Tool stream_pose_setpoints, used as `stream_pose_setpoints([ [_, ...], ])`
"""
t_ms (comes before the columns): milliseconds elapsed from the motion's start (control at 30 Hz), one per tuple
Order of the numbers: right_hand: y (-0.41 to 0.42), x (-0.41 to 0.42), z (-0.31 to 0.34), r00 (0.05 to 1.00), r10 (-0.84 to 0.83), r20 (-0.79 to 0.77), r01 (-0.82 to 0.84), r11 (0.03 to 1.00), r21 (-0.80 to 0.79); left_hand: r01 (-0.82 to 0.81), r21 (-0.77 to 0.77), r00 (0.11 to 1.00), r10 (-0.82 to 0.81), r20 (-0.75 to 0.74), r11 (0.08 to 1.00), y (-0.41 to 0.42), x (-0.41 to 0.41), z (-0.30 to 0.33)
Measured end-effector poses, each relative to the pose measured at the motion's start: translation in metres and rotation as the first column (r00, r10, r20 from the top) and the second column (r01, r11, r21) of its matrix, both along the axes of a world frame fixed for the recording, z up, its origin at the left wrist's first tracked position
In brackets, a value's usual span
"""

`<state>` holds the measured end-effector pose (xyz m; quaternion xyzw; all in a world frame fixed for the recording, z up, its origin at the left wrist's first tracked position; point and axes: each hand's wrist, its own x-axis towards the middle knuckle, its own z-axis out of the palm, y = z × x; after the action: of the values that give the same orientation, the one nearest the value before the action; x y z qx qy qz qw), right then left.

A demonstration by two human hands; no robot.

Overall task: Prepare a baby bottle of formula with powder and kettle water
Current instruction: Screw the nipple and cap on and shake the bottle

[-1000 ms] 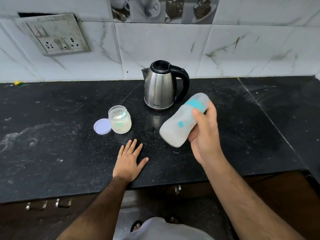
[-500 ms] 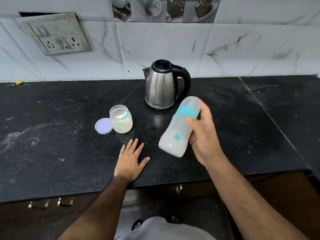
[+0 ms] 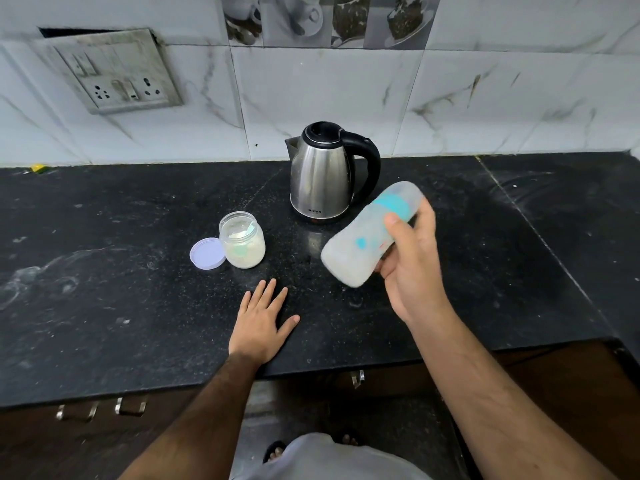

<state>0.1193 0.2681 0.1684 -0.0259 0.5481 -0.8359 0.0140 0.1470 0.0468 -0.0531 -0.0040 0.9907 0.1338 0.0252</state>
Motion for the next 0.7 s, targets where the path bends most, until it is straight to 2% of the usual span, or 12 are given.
stream_pose_setpoints([
  [100, -0.001, 0.010, -0.003, 0.985, 0.169, -0.031, -0.164, 0.978, 0.130, 0.001, -0.002, 1.000, -0.001, 0.010, 1.000, 0.000, 0.000, 0.001],
  [267, 0.003, -0.001, -0.002, 0.999, -0.024, 0.030, 0.026, 0.997, -0.067, 0.002, -0.010, 1.000, -0.002, 0.019, 1.000, 0.000, 0.000, 0.002],
  [333, 0.001, 0.001, -0.005, 1.000, 0.026, 0.013, -0.026, 1.000, -0.003, 0.005, -0.009, 1.000, -0.004, 0.019, 1.000, 0.000, 0.000, 0.002],
  [433, 0.000, 0.009, -0.014, 0.983, 0.184, -0.019, -0.178, 0.969, 0.172, -0.002, 0.009, 1.000, 0.002, 0.015, 1.000, 0.000, -0.001, 0.003],
  [533, 0.003, 0.004, -0.019, 0.983, 0.186, 0.008, -0.184, 0.960, 0.210, -0.012, 0.049, 1.000, 0.012, 0.015, 0.999, 0.000, -0.002, 0.004],
  [600, 0.006, -0.001, -0.020, 0.985, 0.173, 0.016, -0.172, 0.956, 0.239, -0.046, 0.119, 0.999, 0.046, 0.006, 0.992, 0.001, -0.005, 0.006],
  [700, 0.010, -0.007, -0.025, 0.981, 0.191, 0.035, -0.192, 0.927, 0.322, -0.138, 0.355, 0.985, 0.167, -0.054, 0.925, 0.003, -0.011, 0.018],
])
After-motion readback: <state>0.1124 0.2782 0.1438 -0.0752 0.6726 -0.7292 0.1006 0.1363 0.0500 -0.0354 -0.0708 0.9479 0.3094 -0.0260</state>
